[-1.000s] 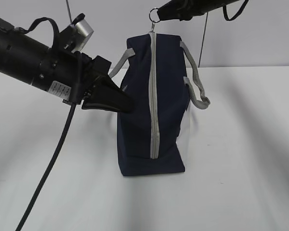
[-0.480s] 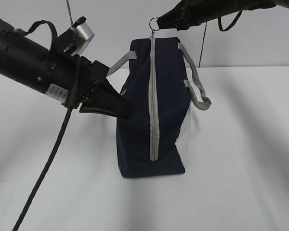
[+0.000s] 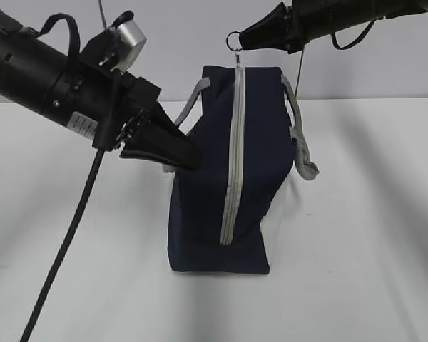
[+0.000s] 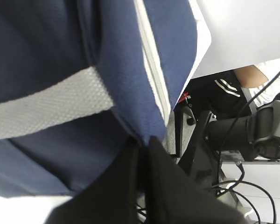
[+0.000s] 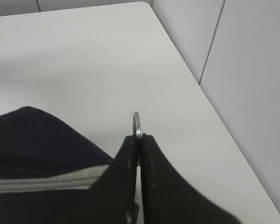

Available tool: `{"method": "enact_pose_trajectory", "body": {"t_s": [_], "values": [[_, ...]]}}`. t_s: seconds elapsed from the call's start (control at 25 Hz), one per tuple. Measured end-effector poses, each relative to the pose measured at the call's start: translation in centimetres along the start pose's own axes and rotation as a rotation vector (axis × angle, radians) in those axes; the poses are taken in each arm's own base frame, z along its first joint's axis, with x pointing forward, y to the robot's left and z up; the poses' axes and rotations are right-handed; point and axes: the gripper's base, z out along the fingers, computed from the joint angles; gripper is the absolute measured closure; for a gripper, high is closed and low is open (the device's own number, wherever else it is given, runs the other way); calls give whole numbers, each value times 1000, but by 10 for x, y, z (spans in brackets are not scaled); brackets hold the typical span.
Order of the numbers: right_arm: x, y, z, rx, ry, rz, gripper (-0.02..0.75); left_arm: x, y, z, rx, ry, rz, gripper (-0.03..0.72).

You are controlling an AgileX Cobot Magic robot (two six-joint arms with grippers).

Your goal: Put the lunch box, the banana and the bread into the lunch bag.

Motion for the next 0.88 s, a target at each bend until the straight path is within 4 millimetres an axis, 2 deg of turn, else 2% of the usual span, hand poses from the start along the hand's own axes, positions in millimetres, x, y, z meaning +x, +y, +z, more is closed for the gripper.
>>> {"method": "enact_pose_trajectory", "body": {"t_s": [0.2,0.28,0.36,0.44,0.52,0.6,0.72,0.88], "values": [[2,0,3,-12,-35,-8,738,-18,-10,-10,-7,-43,60,679],[6,-1,6,-16,-43,2,738,-25,-14,-15,-17,-67,49,648],[14,-3,11,-22,-46,19,738,-32,-18,-19,-24,-85,30,577],[23,-5,16,-30,-48,40,738,-36,-21,-22,-34,-90,17,458],[30,-6,19,-35,-47,55,738,-34,-20,-22,-52,-64,2,341],[34,-6,22,-39,-46,62,738,-31,-18,-22,-71,-33,1,267],[35,-6,22,-39,-49,54,738,-31,-15,-23,-104,-28,-16,220],[35,-7,21,-36,-49,21,738,-37,-9,-25,-158,-111,-111,211]]}}
